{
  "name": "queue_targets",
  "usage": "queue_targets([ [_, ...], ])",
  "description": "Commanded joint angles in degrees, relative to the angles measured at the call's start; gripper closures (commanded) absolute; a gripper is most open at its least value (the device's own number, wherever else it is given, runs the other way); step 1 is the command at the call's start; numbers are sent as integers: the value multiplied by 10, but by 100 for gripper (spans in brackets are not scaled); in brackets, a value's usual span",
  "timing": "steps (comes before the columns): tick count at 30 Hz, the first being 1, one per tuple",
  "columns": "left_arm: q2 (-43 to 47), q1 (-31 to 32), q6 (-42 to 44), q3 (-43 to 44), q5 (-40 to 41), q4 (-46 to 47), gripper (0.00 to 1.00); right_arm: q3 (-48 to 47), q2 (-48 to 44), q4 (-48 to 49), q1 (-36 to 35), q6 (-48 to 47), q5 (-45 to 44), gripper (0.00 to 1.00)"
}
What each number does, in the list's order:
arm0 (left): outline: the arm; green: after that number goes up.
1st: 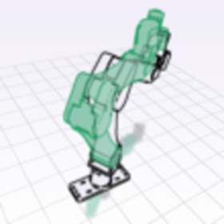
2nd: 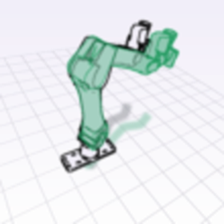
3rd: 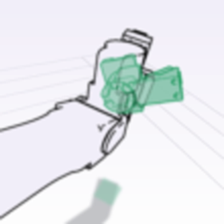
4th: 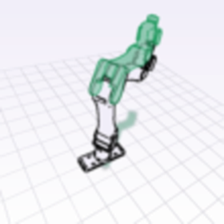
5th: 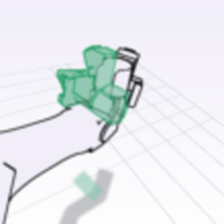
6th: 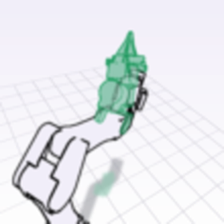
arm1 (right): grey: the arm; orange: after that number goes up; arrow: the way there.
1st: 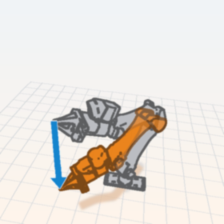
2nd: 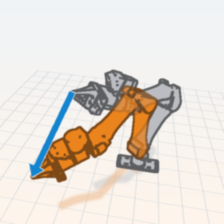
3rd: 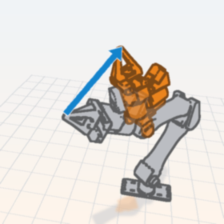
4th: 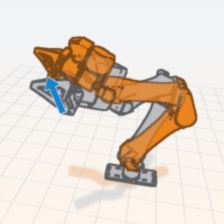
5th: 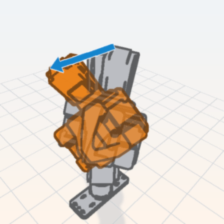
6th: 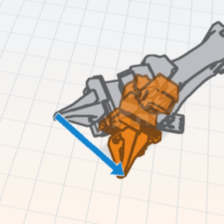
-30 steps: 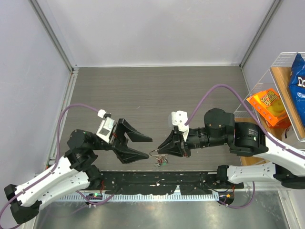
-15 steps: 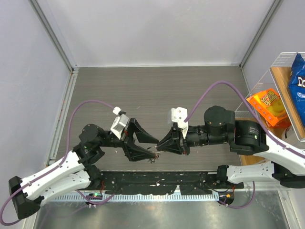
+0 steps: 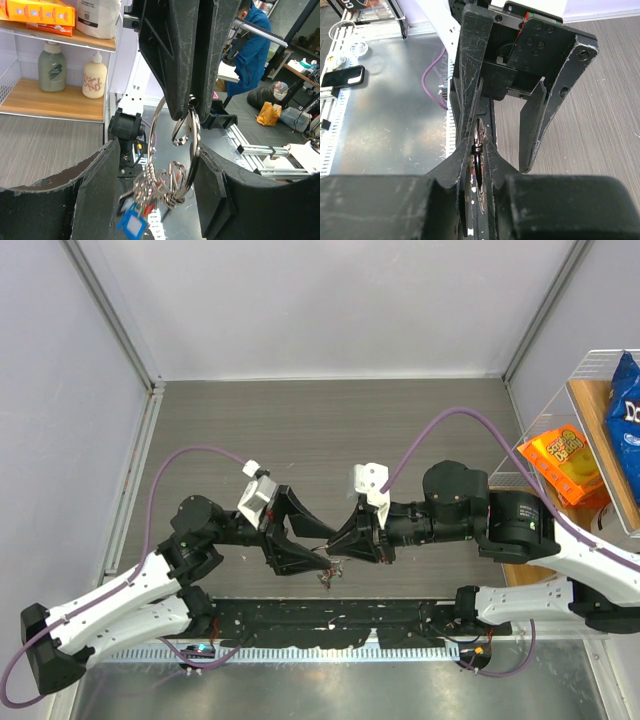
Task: Put the keys on the keyring
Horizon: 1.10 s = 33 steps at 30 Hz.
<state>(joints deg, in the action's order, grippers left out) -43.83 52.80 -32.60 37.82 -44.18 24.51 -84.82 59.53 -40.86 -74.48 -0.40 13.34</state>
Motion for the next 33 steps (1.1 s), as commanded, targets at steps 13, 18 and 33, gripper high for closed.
queue_targets([
  [13,-8,11,10,24,-6,31,65,-45,8,42,-1,32,5,94],
  [18,-5,11,9,20,1,61,86,-45,16,39,-1,37,18,94],
  [33,36,11,29,-2,39,70,100,-46,-1,24,-1,46,-38,48],
])
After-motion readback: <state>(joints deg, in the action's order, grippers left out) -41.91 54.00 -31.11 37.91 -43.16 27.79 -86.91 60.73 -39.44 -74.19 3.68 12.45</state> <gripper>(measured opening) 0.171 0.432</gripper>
